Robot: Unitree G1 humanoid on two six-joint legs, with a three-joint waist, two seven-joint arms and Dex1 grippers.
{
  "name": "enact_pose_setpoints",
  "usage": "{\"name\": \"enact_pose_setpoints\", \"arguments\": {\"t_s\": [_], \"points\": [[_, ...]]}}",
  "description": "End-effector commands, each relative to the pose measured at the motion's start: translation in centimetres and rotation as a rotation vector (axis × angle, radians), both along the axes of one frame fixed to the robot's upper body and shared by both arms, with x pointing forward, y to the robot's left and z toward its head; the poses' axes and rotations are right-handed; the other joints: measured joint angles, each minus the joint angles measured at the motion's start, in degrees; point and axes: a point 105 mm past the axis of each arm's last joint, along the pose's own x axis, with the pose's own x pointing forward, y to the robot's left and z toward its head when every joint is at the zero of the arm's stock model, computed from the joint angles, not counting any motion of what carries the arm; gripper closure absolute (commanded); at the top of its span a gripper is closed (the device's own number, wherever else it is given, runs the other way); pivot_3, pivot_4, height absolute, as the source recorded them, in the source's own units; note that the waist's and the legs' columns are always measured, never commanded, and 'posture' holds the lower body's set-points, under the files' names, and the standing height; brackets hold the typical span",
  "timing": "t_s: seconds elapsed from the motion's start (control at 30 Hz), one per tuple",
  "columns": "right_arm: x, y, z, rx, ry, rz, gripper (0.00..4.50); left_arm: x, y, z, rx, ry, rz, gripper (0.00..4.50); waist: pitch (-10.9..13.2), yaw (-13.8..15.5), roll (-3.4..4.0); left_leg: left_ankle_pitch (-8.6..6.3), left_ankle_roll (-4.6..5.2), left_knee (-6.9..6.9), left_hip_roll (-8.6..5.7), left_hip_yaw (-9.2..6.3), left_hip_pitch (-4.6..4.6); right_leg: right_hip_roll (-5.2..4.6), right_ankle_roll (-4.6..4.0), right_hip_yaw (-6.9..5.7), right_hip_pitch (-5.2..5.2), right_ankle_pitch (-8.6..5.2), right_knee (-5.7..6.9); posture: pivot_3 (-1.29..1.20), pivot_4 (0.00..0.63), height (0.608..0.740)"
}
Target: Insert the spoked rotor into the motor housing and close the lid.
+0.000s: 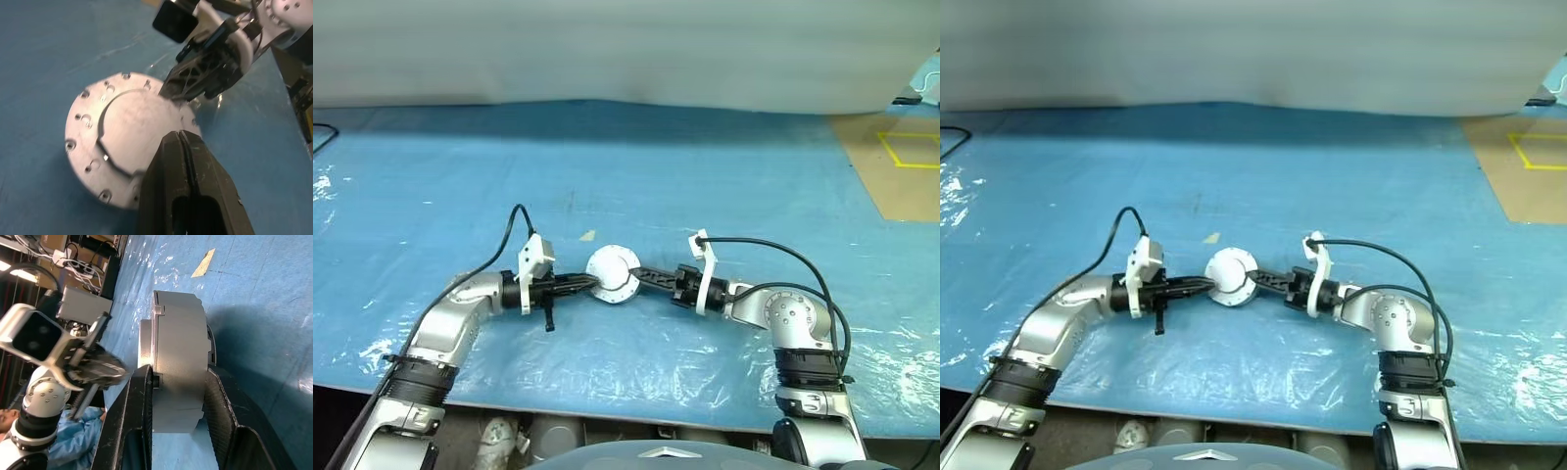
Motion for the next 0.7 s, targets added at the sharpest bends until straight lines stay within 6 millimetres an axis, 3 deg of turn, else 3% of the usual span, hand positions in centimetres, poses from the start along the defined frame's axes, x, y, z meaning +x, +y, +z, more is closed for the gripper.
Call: {"name": "enact_pose_setpoints", "arguments": {"t_s": [0.03,0.23,0.47,0.6,0.7], "points": [[0.3,0.0,0.1,0.01,0.015,-0.02,3.43,-0.7,1.2,1.5,-0.011,0.004,0.007,4.5,0.0,-0.4,0.01,0.0,0.0,-0.02,0.02,-0.02,0.01,0.03,-0.01,-0.03,0.0,0.0,0.01,0.0,0.15,0.74],[1.5,0.2,1.2,0.098,0.029,-0.067,3.43,0.7,3.3,3.7,-0.06,0.003,0.127,4.5,0.0,-0.9,0.01,0.0,-0.01,0.01,0.0,-0.03,-0.02,0.0,-0.04,-0.06,0.02,-0.02,-0.02,0.0,0.15,0.74],[4.3,1.2,5.7,0.263,-0.028,-0.14,3.43,4.1,3.5,6.7,-0.297,0.033,0.313,4.5,0.0,-0.9,0.02,0.0,-0.01,0.12,-0.03,-0.04,-0.07,-0.07,-0.05,-0.06,0.04,0.0,0.05,0.0,0.15,0.74],[6.3,1.6,7.3,0.291,-0.044,-0.184,3.43,5.8,4.1,8.1,-0.469,0.055,0.419,4.5,0.0,-1.0,0.01,0.01,-0.02,0.13,-0.02,-0.06,-0.15,-0.03,0.16,-0.1,-0.01,0.13,0.05,0.0,0.15,0.74],[6.9,1.8,8.5,0.316,-0.062,-0.192,3.43,6.3,5.1,8.0,-0.556,0.1,0.472,3.89,0.0,-1.0,0.01,0.0,-0.04,0.04,0.0,-0.13,-0.17,0.04,0.2,-0.15,-0.03,0.16,0.07,0.0,0.15,0.74]]}}
